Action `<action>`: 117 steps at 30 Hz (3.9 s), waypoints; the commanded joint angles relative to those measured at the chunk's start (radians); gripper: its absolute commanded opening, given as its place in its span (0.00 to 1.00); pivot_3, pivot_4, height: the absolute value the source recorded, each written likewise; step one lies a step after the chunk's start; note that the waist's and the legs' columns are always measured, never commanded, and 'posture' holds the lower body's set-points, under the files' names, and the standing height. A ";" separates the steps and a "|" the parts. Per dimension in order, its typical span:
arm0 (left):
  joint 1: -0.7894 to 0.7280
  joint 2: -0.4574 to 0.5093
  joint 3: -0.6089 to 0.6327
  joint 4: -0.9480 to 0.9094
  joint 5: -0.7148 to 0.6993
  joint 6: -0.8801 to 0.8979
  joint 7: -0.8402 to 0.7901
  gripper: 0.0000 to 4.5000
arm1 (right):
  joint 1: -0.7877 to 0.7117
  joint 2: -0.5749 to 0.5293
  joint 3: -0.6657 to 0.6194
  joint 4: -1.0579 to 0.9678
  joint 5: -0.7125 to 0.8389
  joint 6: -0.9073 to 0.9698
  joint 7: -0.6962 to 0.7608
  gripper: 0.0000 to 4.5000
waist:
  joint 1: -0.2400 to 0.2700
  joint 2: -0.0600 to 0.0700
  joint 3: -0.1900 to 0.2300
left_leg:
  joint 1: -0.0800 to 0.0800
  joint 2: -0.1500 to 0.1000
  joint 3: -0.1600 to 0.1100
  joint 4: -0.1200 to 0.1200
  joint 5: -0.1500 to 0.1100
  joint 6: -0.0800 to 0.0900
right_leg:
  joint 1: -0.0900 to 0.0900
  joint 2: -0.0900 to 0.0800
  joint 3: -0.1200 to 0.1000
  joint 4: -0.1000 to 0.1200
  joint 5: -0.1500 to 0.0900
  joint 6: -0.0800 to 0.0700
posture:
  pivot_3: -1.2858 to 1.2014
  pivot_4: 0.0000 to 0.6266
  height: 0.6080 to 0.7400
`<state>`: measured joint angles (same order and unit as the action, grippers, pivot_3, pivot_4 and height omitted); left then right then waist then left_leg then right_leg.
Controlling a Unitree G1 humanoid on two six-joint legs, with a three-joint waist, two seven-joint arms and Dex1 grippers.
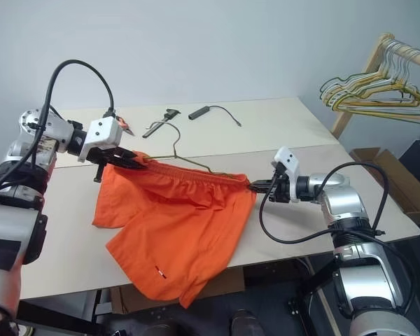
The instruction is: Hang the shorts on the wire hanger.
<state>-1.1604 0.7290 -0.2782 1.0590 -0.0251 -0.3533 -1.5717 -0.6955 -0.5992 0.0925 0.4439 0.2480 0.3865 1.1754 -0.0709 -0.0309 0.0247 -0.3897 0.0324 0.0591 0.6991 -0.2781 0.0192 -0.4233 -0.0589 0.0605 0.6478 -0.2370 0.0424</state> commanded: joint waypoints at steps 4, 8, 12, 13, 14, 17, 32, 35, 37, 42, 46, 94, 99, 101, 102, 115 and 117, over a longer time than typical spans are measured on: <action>-0.032 -0.009 0.038 -0.015 0.037 -0.027 0.033 0.01 | -0.017 -0.045 0.000 -0.181 -0.061 -0.082 -0.055 0.01 | 0.001 0.000 0.000 | 0.000 0.000 0.000 0.000 0.000 0.000 | 0.000 0.000 0.000 0.000 0.000 0.000 | 0.51 0.00 1.00; -0.040 -0.015 0.037 -0.015 0.068 -0.038 0.061 0.01 | -0.016 -0.053 0.021 -0.221 -0.106 -0.153 -0.063 0.01 | 0.001 0.000 0.000 | 0.000 0.000 0.001 0.000 0.000 0.000 | 0.000 0.000 0.000 0.000 0.000 0.000 | 0.51 0.00 1.00; -0.045 -0.022 0.035 -0.004 0.107 -0.046 0.109 0.01 | -0.019 -0.054 0.032 -0.256 -0.130 -0.220 -0.071 0.01 | 0.001 0.000 0.000 | 0.000 0.000 0.002 0.000 0.000 0.000 | 0.000 0.000 0.000 0.000 0.000 0.000 | 0.51 0.00 1.00; -0.044 -0.024 0.036 -0.005 0.111 -0.048 0.112 0.01 | -0.025 -0.048 0.030 -0.266 -0.125 -0.222 -0.074 0.01 | 0.001 0.000 0.000 | 0.000 0.000 0.002 0.000 0.000 0.000 | 0.000 0.000 0.000 0.000 0.000 0.000 | 0.50 0.00 1.00; -0.044 -0.027 0.038 -0.005 0.115 -0.048 0.115 0.01 | -0.030 -0.042 0.028 -0.275 -0.120 -0.221 -0.077 0.01 | 0.001 0.000 0.000 | 0.000 0.000 0.002 0.000 0.000 0.000 | 0.000 0.000 0.000 0.000 0.000 0.000 | 0.50 0.00 1.00; -0.043 -0.039 0.051 -0.009 0.104 -0.047 0.116 0.01 | -0.037 -0.038 0.038 -0.311 -0.111 -0.214 -0.063 0.01 | 0.001 0.000 0.000 | 0.000 0.000 0.002 0.000 0.000 0.000 | 0.000 0.000 0.000 0.000 0.000 0.000 | 0.50 0.00 1.00; -0.020 -0.058 0.105 -0.045 0.056 -0.047 0.053 0.01 | -0.070 0.044 0.110 -0.247 -0.193 -0.282 -0.119 0.30 | 0.001 0.000 0.000 | 0.000 0.000 0.002 0.000 0.000 0.000 | 0.000 0.000 0.000 0.000 0.000 0.000 | 0.51 0.00 1.00; -0.013 -0.054 0.114 -0.061 0.045 -0.038 0.032 0.01 | -0.072 0.050 0.127 -0.192 -0.230 -0.285 -0.136 0.44 | 0.001 0.000 0.000 | 0.000 0.000 0.003 0.000 0.000 0.000 | 0.000 0.000 0.000 0.000 0.000 0.000 | 0.51 0.00 1.00; -0.008 -0.051 0.116 -0.063 0.045 -0.038 0.032 0.01 | -0.072 0.060 0.117 -0.172 -0.213 -0.251 -0.132 0.44 | 0.002 0.000 0.000 | 0.000 0.000 0.003 0.000 0.000 0.000 | 0.000 0.000 0.000 0.000 0.000 0.000 | 0.51 0.00 1.00; -0.002 -0.050 0.123 -0.071 0.046 -0.034 0.033 0.01 | -0.069 0.070 0.097 -0.148 -0.187 -0.207 -0.120 0.44 | 0.001 0.000 0.000 | 0.000 0.000 0.002 0.000 0.000 0.000 | 0.000 0.000 0.000 0.000 0.000 0.000 | 0.51 0.00 1.00; -0.001 -0.054 0.130 -0.077 0.038 -0.030 0.021 0.01 | -0.063 0.077 0.075 -0.156 -0.139 -0.184 -0.092 0.44 | 0.000 0.000 0.000 | 0.000 0.000 0.002 0.000 0.000 0.000 | 0.000 0.000 0.000 0.000 0.000 0.000 | 0.51 0.00 1.00; 0.199 -0.096 0.438 -0.446 -0.364 0.312 0.133 1.00 | 0.139 0.007 -0.225 -0.523 0.002 0.381 -0.451 0.00 | 0.000 0.001 0.000 | 0.000 0.001 -0.001 0.000 0.000 0.000 | 0.000 -0.001 0.000 0.001 0.000 0.000 | 0.49 0.00 1.00; 0.362 -0.151 0.494 -0.741 -0.529 0.520 0.238 1.00 | 0.157 0.019 -0.353 -0.611 -0.001 0.699 -0.648 0.00 | -0.001 0.000 0.000 | 0.000 0.001 -0.002 0.001 0.000 0.000 | 0.000 -0.001 0.000 0.001 0.000 0.000 | 0.48 0.00 1.00; 0.412 -0.167 0.499 -0.823 -0.563 0.565 0.278 1.00 | 0.164 0.024 -0.377 -0.646 -0.012 0.789 -0.710 0.00 | -0.001 0.000 0.000 | 0.000 0.001 -0.002 0.001 0.000 0.000 | 0.000 -0.001 0.001 0.001 0.000 0.000 | 0.48 0.00 1.00; 0.432 -0.175 0.499 -0.855 -0.576 0.583 0.296 1.00 | 0.161 0.031 -0.383 -0.658 -0.031 0.839 -0.755 0.00 | -0.001 0.001 -0.001 | 0.000 0.001 -0.002 0.001 0.000 0.000 | 0.000 -0.001 0.001 0.001 0.000 0.000 | 0.48 0.00 1.00; 0.525 -0.227 0.512 -1.015 -0.675 0.657 0.386 1.00 | 0.000 0.244 -0.597 -0.641 -0.314 1.024 -1.302 0.00 | -0.020 0.008 -0.006 | 0.002 -0.001 -0.001 -0.002 0.000 0.000 | 0.001 -0.001 0.003 -0.001 0.000 0.000 | 0.48 0.00 1.00; 0.529 -0.251 0.523 -1.033 -0.718 0.677 0.408 1.00 | -0.004 0.255 -0.609 -0.626 -0.353 0.987 -1.365 0.00 | -0.026 0.008 -0.006 | 0.002 -0.001 -0.001 -0.002 0.000 0.000 | 0.001 -0.001 0.003 -0.001 0.000 0.000 | 0.48 0.00 1.00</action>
<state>-0.6208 0.4931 0.2214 0.0744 -0.6906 0.3109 -1.1844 -0.6693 -0.3370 -0.4965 -0.1728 -0.0623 1.4321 -0.1281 -0.0971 -0.0228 0.0191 -0.3871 0.0317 0.0582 0.6973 -0.2781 0.0191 -0.4219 -0.0600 0.0638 0.6472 -0.2368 0.0425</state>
